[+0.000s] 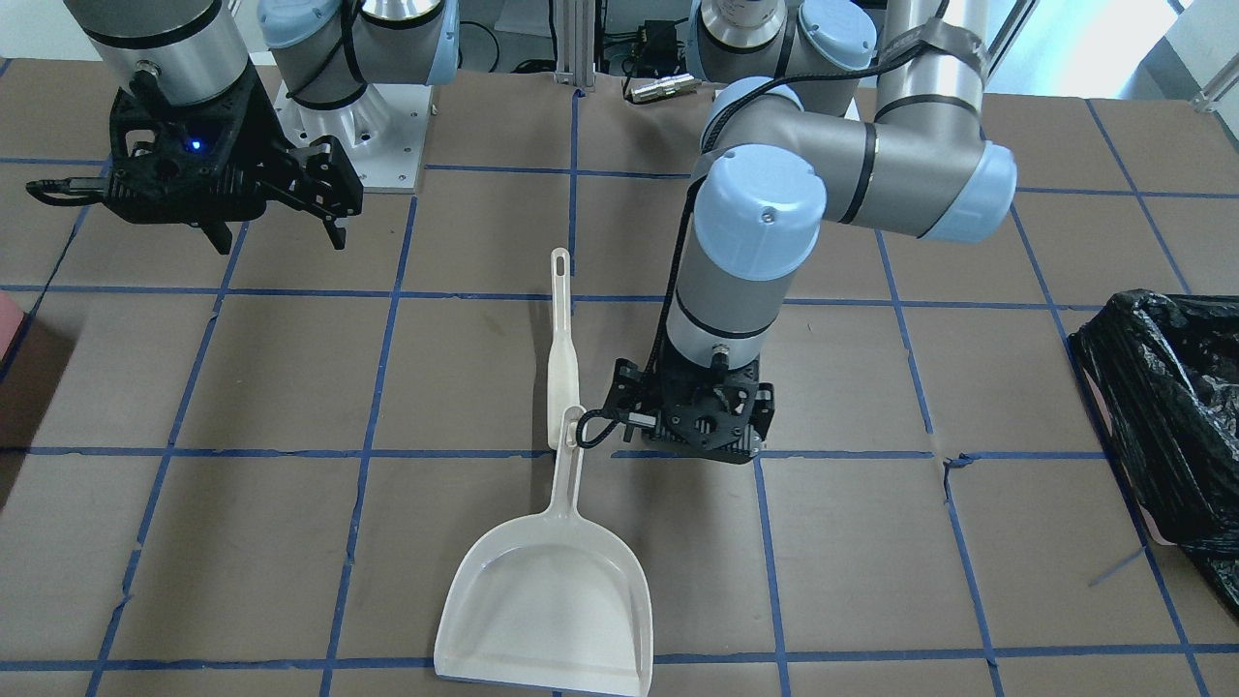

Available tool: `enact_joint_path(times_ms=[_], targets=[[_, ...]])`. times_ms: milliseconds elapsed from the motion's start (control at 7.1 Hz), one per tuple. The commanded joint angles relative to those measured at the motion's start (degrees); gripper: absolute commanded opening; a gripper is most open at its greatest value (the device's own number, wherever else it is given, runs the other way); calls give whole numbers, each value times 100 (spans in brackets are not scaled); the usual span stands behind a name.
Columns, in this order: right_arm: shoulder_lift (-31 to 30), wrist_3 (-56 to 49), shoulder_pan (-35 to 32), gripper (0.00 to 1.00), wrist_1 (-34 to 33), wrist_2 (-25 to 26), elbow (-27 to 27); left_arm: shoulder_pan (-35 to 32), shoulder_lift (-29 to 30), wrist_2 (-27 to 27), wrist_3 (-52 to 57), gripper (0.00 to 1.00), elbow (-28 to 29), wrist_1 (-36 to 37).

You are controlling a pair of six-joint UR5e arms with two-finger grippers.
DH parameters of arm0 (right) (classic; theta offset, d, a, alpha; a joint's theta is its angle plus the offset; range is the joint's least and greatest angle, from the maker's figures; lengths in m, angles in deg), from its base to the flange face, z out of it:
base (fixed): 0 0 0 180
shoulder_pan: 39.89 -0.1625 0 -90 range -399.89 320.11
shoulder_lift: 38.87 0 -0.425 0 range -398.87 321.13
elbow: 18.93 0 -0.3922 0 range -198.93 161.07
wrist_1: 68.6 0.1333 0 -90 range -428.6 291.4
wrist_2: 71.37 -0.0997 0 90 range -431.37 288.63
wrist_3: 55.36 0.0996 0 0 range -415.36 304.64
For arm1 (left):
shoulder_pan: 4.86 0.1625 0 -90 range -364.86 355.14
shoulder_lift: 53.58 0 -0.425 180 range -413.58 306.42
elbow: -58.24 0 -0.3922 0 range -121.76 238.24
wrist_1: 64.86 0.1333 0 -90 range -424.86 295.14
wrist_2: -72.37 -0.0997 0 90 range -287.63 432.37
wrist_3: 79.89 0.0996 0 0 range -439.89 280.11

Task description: Sweep and dump trash in nearest bin

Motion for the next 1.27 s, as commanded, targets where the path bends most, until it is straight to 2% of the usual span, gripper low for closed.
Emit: enact_joint_path(times_ms=[0, 141, 422, 704, 1126], targets=[[0, 0, 0, 100, 8, 0, 0, 418, -217, -50, 182, 100, 718, -1447], [0, 0, 0, 100, 8, 0, 0, 593, -453, -207, 295, 100, 895, -2115], [0, 0, 0, 100, 8, 0, 0, 1077, -1076, -234, 480, 100, 749, -2813], [0, 0, 0, 100, 25, 0, 9, 1017, -1281, -226, 393, 100, 748, -2807], [-9, 0, 0, 100, -1, -9, 0, 973, -1264, -217, 384, 100, 739, -2745]])
